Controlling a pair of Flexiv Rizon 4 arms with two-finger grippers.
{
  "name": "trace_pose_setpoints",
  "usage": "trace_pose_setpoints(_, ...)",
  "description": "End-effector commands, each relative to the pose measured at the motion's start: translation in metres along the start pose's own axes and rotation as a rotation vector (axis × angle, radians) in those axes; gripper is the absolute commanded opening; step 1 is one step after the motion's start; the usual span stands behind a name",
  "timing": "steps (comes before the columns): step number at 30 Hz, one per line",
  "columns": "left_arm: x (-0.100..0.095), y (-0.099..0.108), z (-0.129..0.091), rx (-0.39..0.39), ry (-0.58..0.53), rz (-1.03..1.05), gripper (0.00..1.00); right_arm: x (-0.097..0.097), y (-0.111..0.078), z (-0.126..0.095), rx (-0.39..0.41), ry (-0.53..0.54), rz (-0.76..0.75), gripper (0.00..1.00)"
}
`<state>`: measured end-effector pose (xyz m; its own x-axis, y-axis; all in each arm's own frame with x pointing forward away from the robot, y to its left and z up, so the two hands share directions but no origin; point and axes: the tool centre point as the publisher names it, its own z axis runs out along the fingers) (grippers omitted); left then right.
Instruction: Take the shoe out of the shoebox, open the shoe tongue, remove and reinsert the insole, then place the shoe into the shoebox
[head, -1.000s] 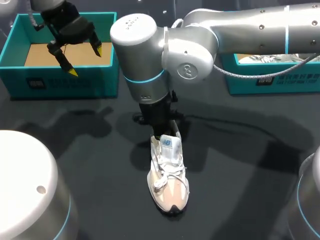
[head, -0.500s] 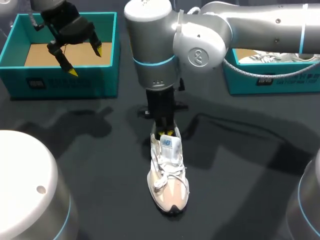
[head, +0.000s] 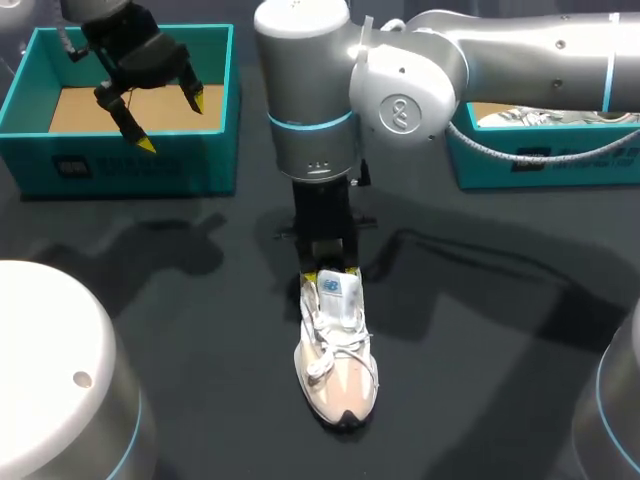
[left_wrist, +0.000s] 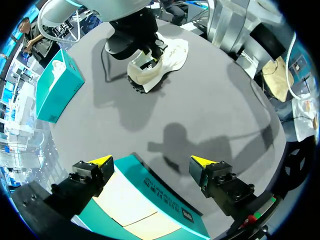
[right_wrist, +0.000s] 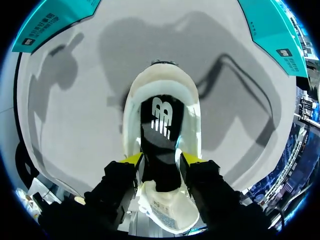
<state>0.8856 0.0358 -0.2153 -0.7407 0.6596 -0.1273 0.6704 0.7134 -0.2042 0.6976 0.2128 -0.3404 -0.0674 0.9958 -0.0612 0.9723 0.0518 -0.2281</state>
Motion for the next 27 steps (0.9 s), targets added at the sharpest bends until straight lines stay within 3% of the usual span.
trace_pose_setpoints(1,-0.0002,0.0002,-0.0004,-0.002,0.002,0.001,1.00,0.0020,-0.0018,0.0002,0.008,-0.004,-0.001,0.52)
trace_pose_setpoints(5,-0.0002,0.0002,-0.0004,-0.002,0.002,0.001,1.00,0.0014,-0.0037,0.0009,0.013,0.006,-0.005,0.63)
trace_pose_setpoints(8,-0.0002,0.0002,-0.0004,-0.002,0.002,0.001,1.00,0.0013,-0.0039,0.0025,0.023,0.014,-0.014,0.84)
trace_pose_setpoints(13,-0.0002,0.0002,-0.0004,-0.002,0.002,0.001,1.00,0.0019,-0.0030,0.0052,0.035,0.026,-0.023,0.99)
trace_pose_setpoints(27,-0.0002,0.0002,-0.0004,-0.002,0.002,0.001,1.00,-0.0001,-0.0084,-0.0022,-0.014,0.027,0.009,1.00)
